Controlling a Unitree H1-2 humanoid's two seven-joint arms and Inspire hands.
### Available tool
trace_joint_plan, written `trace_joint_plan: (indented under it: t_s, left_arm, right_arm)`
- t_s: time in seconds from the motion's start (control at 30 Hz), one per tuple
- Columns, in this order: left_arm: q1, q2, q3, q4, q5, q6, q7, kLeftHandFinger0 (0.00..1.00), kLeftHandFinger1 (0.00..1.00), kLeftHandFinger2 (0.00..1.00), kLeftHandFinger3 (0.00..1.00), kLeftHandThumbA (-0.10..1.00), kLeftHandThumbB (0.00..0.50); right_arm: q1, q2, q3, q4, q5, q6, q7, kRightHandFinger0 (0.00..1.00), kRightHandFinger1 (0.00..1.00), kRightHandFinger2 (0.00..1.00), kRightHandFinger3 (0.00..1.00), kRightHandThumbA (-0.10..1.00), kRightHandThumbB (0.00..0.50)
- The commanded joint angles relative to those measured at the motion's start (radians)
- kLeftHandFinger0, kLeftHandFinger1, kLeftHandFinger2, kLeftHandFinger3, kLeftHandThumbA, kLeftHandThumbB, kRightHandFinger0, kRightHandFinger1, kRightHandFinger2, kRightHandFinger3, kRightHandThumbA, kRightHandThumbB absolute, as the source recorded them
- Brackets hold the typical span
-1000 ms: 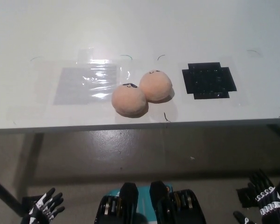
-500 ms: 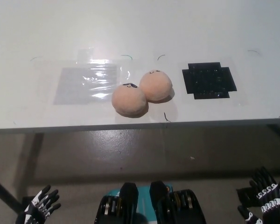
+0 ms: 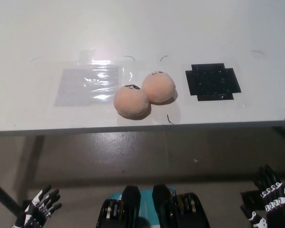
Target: Use both hands to push two dumpling toys together to the middle
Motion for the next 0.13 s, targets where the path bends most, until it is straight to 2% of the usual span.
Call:
trace_joint_plan:
  t_s: [0.0, 0.1]
  left_arm:
    - [-0.014, 0.015, 0.009, 0.001, -0.017, -0.001, -0.016, 1.00, 1.00, 1.00, 1.00, 1.00, 0.366]
    - [-0.018, 0.013, 0.011, 0.005, -0.011, 0.001, -0.011, 1.00, 1.00, 1.00, 1.00, 1.00, 0.371]
  right_arm:
    - [-0.014, 0.004, -0.014, -0.009, -0.006, 0.003, -0.003, 1.00, 1.00, 1.00, 1.00, 1.00, 0.331]
    - [-0.015, 0.004, -0.015, -0.006, -0.003, -0.005, -0.001, 1.00, 1.00, 1.00, 1.00, 1.00, 0.322]
